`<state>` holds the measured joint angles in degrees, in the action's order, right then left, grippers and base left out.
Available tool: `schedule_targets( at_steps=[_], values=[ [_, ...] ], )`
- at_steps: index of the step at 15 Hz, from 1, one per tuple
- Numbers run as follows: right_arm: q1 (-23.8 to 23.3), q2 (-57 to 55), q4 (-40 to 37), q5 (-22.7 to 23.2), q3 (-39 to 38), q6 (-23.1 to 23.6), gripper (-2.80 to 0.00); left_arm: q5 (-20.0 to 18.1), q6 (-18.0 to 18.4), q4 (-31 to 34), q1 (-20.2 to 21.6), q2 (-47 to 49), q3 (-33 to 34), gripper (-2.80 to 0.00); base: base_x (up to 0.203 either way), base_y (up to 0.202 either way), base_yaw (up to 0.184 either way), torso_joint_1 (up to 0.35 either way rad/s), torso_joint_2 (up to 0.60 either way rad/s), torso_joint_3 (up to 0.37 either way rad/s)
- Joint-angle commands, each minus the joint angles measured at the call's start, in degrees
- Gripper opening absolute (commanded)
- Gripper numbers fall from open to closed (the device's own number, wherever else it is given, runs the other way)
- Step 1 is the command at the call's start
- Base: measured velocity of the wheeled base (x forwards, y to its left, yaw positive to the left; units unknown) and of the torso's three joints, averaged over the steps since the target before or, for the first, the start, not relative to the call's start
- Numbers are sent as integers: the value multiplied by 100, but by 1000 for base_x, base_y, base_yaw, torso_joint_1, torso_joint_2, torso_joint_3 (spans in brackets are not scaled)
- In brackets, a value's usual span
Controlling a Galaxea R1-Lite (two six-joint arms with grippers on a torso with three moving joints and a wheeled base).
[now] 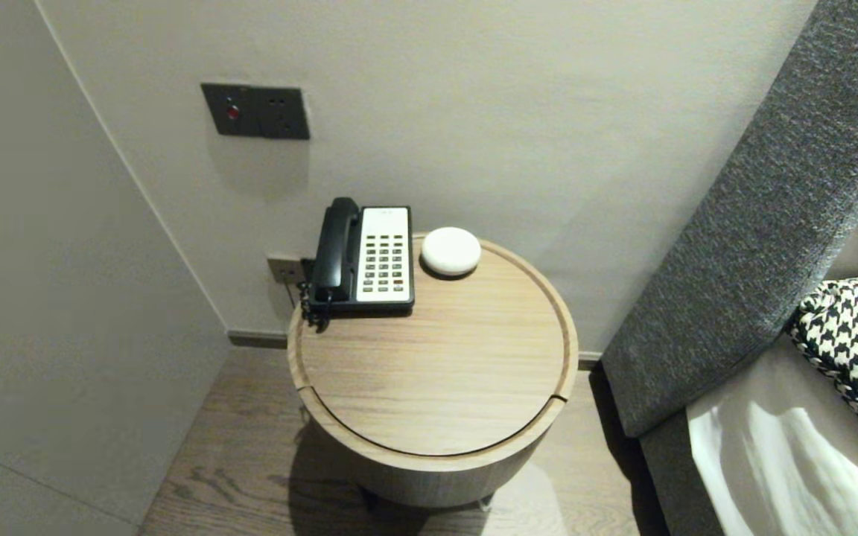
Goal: Open the nightstand drawer
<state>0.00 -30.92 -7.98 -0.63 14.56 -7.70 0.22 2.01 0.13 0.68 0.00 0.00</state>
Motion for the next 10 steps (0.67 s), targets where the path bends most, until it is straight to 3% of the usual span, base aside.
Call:
schedule_targets(
  at_steps=[1,3,6,10],
  values=[
    [-85,1274,-48,19,-671,1,-280,4,1,4,2,0,0,-280,0,0,0,0,0,0],
    [-114,1731,5,17,-889,132,-280,4,1,4,2,0,0,-280,0,0,0,0,0,0],
    [-76,2249,624,-41,-1362,796,-280,4,1,4,2,0,0,-280,0,0,0,0,0,0],
    [-53,2743,772,9,-1456,891,-280,4,1,4,2,0,0,-280,0,0,0,0,0,0]
  ],
)
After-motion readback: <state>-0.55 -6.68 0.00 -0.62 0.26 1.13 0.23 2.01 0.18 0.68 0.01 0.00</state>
